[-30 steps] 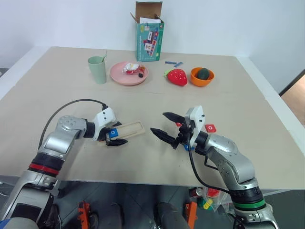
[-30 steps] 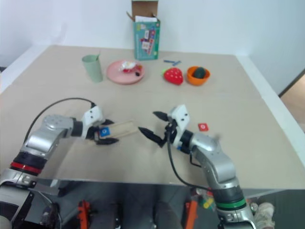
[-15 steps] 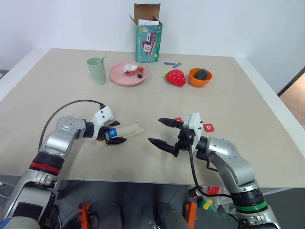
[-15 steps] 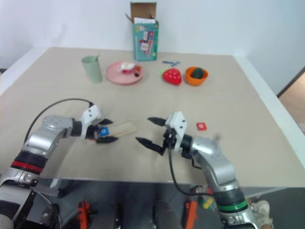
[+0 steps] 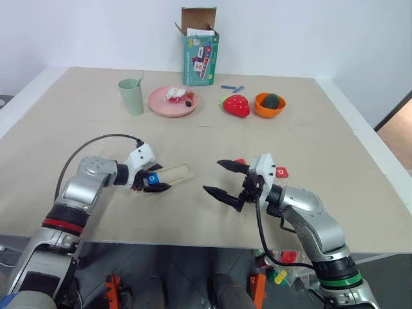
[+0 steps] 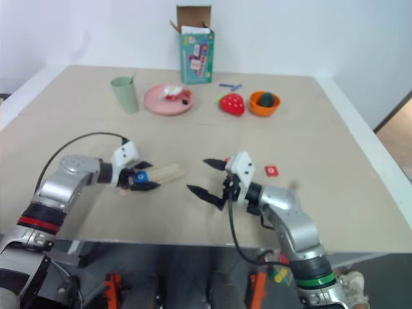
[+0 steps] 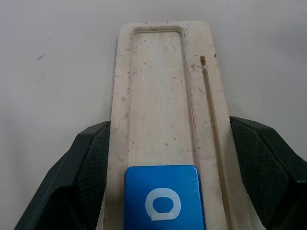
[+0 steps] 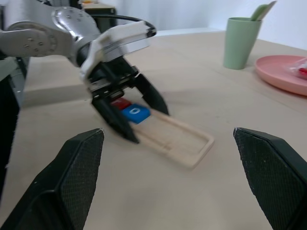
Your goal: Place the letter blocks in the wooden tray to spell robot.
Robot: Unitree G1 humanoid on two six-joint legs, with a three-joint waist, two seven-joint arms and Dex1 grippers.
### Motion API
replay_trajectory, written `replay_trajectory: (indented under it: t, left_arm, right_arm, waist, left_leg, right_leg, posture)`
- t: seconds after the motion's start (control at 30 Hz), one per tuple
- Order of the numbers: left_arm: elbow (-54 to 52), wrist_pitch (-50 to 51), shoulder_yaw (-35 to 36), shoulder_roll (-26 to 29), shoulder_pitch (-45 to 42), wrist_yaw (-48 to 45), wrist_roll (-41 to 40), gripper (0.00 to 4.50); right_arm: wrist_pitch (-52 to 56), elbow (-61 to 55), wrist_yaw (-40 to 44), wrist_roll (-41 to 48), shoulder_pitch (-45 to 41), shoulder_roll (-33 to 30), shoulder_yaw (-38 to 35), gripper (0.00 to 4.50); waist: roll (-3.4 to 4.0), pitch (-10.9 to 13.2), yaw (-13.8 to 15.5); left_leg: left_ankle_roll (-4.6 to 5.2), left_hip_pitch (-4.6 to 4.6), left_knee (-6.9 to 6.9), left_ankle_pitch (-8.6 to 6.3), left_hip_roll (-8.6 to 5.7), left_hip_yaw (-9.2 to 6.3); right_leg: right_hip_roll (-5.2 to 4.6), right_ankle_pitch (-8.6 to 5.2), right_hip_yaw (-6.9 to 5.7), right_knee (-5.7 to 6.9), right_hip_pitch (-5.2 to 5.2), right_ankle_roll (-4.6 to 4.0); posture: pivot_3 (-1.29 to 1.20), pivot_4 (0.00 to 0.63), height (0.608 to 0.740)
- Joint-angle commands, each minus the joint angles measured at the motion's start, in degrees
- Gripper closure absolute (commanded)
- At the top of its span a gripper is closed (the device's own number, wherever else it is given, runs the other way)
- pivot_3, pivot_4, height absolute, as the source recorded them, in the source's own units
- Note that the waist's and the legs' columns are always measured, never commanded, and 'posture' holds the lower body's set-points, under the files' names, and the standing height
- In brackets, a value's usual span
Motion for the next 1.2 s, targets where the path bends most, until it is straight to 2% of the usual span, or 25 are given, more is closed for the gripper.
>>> replay_trajectory:
  t: [0.03,0.3,0.6,0.9,1.17,1.2]
  left_arm:
    - [-4.11,0.1,-4.26,-1.63,-3.06,-3.13,1.49,1.29]
    - [1.68,-4.15,-9.92,-6.47,-10.14,-7.19,4.87,1.29]
    - [13.86,-10.03,-10.63,-11.68,-16.67,-8.46,7.57,1.29]
    - [20.03,-13.72,-10.94,-15.16,-19.18,-9.81,9.07,1.29]
    - [21.99,-14.18,-10.9,-16.12,-19.37,-10.01,10.45,1.29]
    - [22.04,-14.32,-10.95,-16.06,-19.34,-9.94,10.66,0.29]
  right_arm:
    - [0.09,-1.8,-0.37,0.9,-1.03,-1.64,-3.09,0.0]
    - [0.64,-2.87,-0.95,1.21,0.59,-4.21,-6.22,0.0]
    - [1.62,-6.2,-2.95,1.66,3.27,-4.59,-7.07,0.0]
    - [2.73,-8.67,-4.22,1.95,4.96,-4.76,-7.65,0.0]
    - [3.02,-8.72,-5.2,2.15,4.89,-4.92,-7.88,0.0]
    - [3.02,-8.72,-5.26,2.17,4.93,-4.94,-7.84,0.0]
  waist:
    - [0.0,0.0,0.15]
    - [0.02,0.02,-0.1]
    - [0.04,0.03,0.04]
    - [0.03,0.03,0.07]
    - [0.03,0.03,0.07]
    - [0.03,0.03,0.07]
  left_leg:
    - [0.0,-0.03,0.0,0.0,-0.01,0.0]
    - [0.0,-0.05,-0.06,-0.01,-0.16,-0.07]
    - [0.0,-0.1,-0.09,-0.01,-0.1,-0.25]
    - [0.0,-0.11,-0.06,-0.01,-0.14,-0.26]
    - [0.0,-0.11,-0.06,-0.01,-0.14,-0.28]
    - [0.0,-0.11,-0.06,-0.01,-0.14,-0.28]
  right_leg:
    - [0.0,-0.02,0.0,-0.02,0.0,0.0]
    - [0.02,0.01,0.12,-0.03,-0.03,0.32]
    - [0.13,-0.01,0.03,-0.01,-0.03,0.26]
    - [0.12,-0.02,0.07,-0.02,0.0,0.27]
    - [0.13,-0.02,0.05,-0.02,0.01,0.28]
    - [0.13,-0.02,0.04,-0.02,0.02,0.28]
  posture:
    - [0.0,0.15,0.74]
    - [0.0,0.15,0.74]
    - [0.0,0.15,0.74]
    - [0.0,0.15,0.74]
    - [0.0,0.15,0.74]
    - [0.0,0.15,0.74]
